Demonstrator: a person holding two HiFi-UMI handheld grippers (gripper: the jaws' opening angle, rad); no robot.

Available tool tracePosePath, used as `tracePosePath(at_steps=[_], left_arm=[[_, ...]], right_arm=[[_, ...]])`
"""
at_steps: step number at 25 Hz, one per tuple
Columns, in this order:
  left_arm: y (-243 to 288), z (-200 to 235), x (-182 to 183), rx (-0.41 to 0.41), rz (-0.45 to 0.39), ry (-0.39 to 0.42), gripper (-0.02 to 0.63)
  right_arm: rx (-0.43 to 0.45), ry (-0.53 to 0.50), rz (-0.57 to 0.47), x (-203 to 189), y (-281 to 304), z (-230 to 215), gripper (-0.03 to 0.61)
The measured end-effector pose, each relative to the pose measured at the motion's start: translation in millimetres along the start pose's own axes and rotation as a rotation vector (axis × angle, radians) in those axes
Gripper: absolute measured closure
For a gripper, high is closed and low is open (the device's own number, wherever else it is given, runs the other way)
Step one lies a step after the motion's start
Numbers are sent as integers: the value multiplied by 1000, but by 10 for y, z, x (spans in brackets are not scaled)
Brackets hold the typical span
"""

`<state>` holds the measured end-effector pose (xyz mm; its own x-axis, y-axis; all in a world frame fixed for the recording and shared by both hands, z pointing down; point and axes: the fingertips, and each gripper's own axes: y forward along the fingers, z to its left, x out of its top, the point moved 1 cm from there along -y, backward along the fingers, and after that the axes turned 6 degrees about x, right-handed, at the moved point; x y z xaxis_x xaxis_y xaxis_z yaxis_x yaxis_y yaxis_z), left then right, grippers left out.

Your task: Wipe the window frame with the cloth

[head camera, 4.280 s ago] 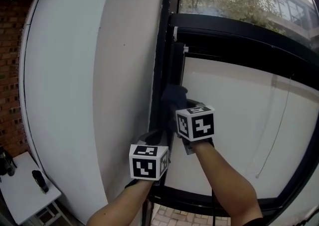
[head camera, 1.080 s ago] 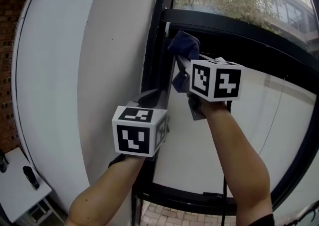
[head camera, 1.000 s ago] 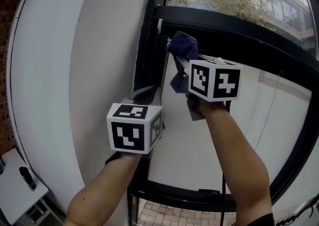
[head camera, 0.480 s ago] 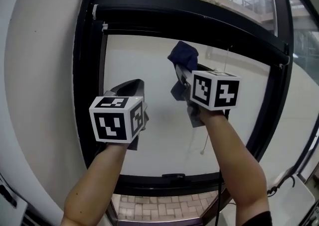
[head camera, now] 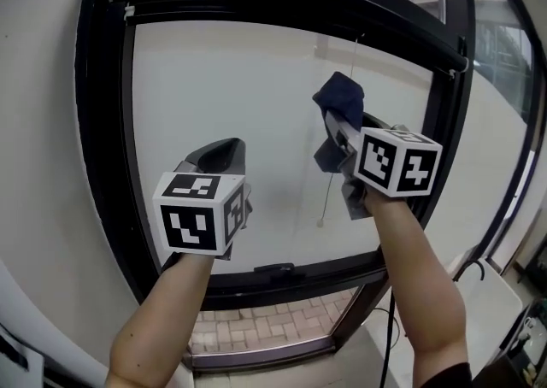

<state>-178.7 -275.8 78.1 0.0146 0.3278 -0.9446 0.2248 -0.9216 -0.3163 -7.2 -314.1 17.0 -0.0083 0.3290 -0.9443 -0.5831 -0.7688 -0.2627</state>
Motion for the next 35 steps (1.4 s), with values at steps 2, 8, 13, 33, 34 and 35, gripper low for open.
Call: tracePosePath(at_steps=[2, 8, 13, 33, 34, 35], left_arm=[[-106, -34, -124, -5, 20, 9, 620], [-341, -48, -442, -32, 63, 16, 620], [-505, 17, -692, 9, 69, 30, 620], [-1096, -866, -2102, 102, 153, 11, 620], [-1129, -956, -2193, 93, 147, -8, 620], [-1156, -1042, -2307, 88, 150, -31, 620]], right_arm=[[5, 4, 21, -130, -143, 10, 443], [4, -1, 55, -604, -466, -19, 443], [12, 19, 65, -1076, -695, -28, 443], [152, 106, 151, -2889, -1684, -156, 442], [141, 103, 159, -2963, -1735, -164, 442], [136, 103, 166, -3032, -1784, -163, 442]])
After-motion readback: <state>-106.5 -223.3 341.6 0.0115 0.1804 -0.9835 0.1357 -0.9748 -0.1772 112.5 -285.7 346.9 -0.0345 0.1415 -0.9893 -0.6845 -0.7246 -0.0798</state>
